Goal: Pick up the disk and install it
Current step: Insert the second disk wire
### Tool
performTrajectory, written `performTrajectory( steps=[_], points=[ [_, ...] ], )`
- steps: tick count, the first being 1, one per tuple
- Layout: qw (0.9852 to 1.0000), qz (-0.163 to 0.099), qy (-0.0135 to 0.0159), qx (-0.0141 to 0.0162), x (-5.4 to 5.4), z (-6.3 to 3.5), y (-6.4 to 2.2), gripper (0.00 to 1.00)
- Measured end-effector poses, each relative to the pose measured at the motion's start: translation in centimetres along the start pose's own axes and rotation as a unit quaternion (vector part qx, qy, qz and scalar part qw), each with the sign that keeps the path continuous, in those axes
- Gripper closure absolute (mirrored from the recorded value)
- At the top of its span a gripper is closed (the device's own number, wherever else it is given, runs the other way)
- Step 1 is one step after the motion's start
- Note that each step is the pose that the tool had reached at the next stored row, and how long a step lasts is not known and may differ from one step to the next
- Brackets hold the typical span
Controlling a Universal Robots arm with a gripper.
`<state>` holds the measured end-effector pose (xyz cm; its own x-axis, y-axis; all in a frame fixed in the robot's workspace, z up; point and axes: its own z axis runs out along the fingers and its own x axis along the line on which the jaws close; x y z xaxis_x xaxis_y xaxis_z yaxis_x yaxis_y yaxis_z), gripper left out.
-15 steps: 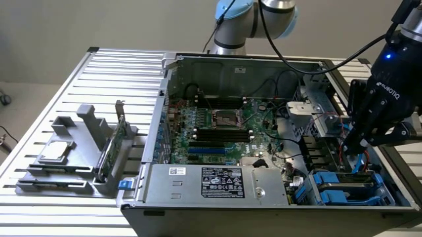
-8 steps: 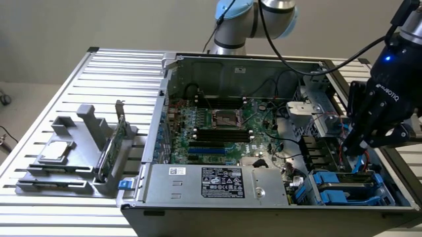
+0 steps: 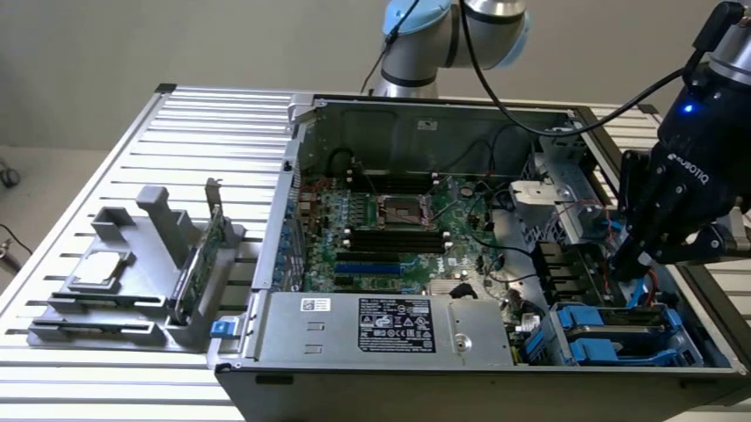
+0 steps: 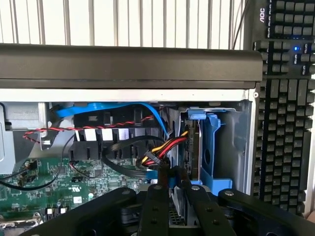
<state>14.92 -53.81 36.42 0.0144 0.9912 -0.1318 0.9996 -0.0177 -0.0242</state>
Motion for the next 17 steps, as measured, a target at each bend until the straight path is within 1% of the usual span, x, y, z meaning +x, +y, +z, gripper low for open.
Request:
performTrajectory(
  steps=[7,12,15,17],
  points=[
    [1.0000,0.000,-0.0001,0.0001,-0.1,0.06,-0.04,0.83],
    [1.0000,0.000,0.0002,-0.0001,-0.2,0.10,-0.58,0.83],
    [1.0000,0.000,0.0002,0.0000,-0.5,0.14,-1.04,0.83],
    [1.0000,0.000,0.0008,-0.0002,-0.8,0.19,-1.09,0.83]
  ],
)
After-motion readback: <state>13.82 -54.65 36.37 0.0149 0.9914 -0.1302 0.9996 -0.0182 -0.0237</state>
